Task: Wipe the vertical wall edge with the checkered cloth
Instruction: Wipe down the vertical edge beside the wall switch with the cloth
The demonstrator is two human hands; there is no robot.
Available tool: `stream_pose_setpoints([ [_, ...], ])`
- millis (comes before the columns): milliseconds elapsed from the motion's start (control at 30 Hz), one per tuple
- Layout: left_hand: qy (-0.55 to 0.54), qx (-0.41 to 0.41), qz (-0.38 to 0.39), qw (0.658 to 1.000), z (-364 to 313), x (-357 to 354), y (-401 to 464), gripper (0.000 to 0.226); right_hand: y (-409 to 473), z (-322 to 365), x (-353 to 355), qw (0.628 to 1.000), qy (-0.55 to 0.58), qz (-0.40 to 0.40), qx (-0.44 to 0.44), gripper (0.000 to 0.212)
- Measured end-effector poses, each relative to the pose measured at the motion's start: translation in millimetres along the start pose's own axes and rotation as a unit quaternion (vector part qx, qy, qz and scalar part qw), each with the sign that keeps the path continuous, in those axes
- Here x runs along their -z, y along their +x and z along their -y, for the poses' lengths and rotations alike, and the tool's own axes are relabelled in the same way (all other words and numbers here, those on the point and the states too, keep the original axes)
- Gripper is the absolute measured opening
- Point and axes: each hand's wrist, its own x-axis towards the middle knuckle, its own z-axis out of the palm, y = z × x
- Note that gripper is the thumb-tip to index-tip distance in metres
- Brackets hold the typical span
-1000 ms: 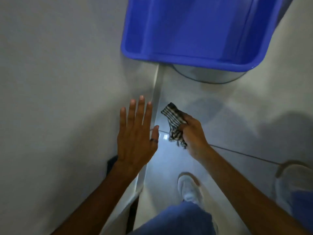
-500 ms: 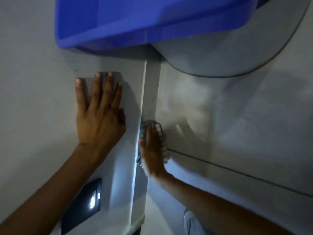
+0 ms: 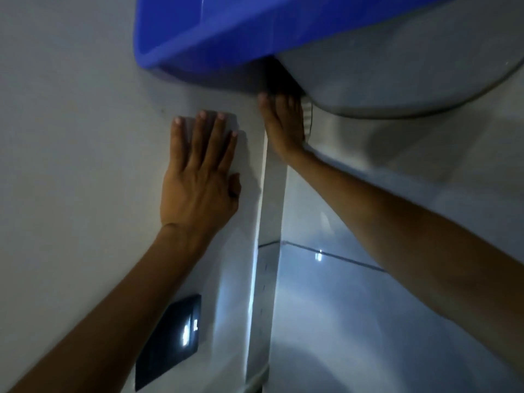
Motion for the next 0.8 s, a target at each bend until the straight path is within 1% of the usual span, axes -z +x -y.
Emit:
stream_pose_setpoints([
  [100, -0.007, -0.003, 0.007, 1.000, 0.1, 0.3, -2.7, 0.074, -18.4, -4.8, -2.8, 1.000, 0.023, -0.009, -0.004, 0.076],
  [167, -0.021, -0.001, 0.019, 1.000, -2.0, 1.3, -8.9, 0.074, -75.1, -18.2, -18.6, 0.999, 0.030, 0.005, -0.018, 0.078],
  [267, -0.041, 0.016, 0.037, 0.998, -4.5, 5.0, -23.3, 0.074, -193.1, -55.9, -34.1, 0.998, 0.006, 0.068, -0.017, 0.074],
  [333, -0.027, 0.015, 0.039, 0.999, -5.8, 6.2, -37.7, 0.074, -226.4, -84.6, -30.9, 0.993, -0.040, 0.113, 0.019, 0.071],
  [400, -0.025, 0.007, 0.043, 0.999, -5.7, 6.7, -50.4, 0.073, -208.0, -99.4, -20.4, 0.984, -0.097, 0.117, 0.088, 0.066],
  [467, -0.013, -0.016, 0.048, 0.999, -3.3, 7.1, -55.0, 0.072, -176.4, -95.5, -15.3, 0.971, -0.138, 0.075, 0.178, 0.061],
  [500, 0.003, -0.019, 0.049, 0.999, -2.3, 6.0, -54.9, 0.072, -157.1, -89.9, -16.1, 0.966, -0.147, 0.055, 0.205, 0.059],
  [533, 0.018, -0.022, 0.045, 0.999, -2.0, 5.4, -52.8, 0.072, -135.8, -82.0, -17.9, 0.966, -0.144, 0.036, 0.213, 0.058],
  [600, 0.023, -0.025, 0.039, 0.999, -3.3, 6.1, -47.9, 0.072, -93.5, -63.1, -17.6, 0.975, -0.109, 0.003, 0.191, 0.058],
  [667, 0.020, -0.026, 0.037, 0.999, -5.1, 6.9, -46.3, 0.072, -58.2, -48.0, -12.7, 0.986, -0.075, -0.009, 0.149, 0.059],
  [800, 0.027, -0.019, 0.048, 0.998, -2.5, 10.4, -52.7, 0.073, -24.1, -22.0, -13.3, 1.000, 0.009, -0.004, 0.017, 0.067],
])
